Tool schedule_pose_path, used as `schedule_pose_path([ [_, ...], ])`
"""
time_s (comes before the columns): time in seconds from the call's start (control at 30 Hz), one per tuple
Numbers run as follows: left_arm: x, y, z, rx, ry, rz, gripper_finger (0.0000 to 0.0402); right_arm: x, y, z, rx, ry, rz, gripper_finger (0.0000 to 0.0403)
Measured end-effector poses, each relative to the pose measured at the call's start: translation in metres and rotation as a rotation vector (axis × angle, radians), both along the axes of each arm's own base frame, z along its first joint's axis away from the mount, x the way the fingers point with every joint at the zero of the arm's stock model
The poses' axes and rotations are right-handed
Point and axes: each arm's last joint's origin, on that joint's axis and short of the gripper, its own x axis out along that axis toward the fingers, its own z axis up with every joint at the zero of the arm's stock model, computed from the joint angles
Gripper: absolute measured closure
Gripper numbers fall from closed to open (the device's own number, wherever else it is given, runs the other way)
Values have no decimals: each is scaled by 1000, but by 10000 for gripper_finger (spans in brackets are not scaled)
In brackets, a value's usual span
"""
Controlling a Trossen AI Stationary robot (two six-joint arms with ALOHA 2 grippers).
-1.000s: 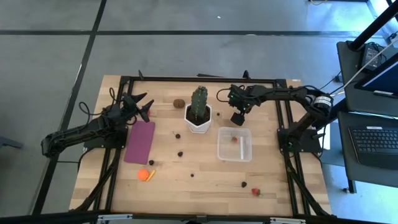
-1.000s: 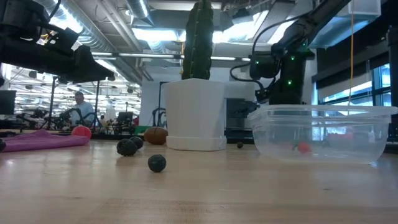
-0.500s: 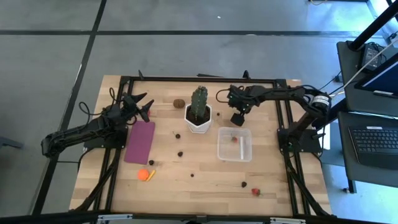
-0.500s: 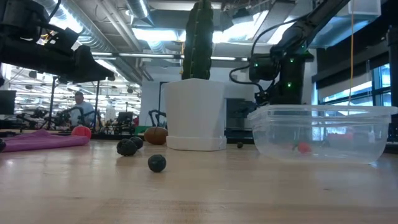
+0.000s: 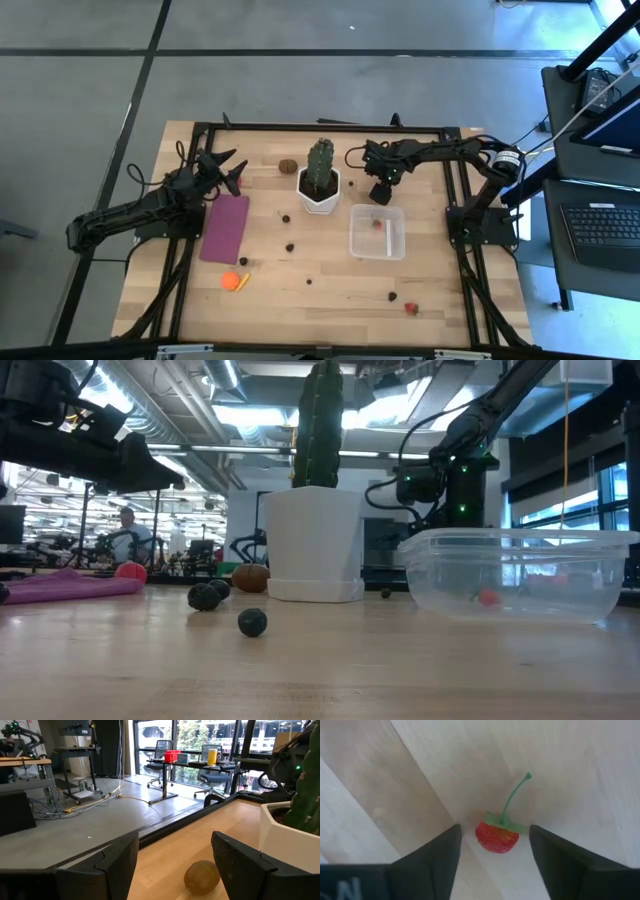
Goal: Pick and placing Produce into tupperware
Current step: Put the strawberry into the transparent bin
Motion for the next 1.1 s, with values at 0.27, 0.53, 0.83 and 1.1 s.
schedule_pose_path([
  [0.27, 0, 0, 0, 0, 0, 0, 157, 1, -1, 0, -12, -6, -3, 247],
  [0.53, 0, 0, 0, 0, 0, 0, 157, 1, -1, 0, -18, -3, -7, 285],
  [0.83, 0, 0, 0, 0, 0, 0, 157, 0, -1, 4, -25, -12, -7, 285],
  [1.1, 0, 0, 0, 0, 0, 0, 157, -5, 5, 36, -57, -107, 3, 281],
])
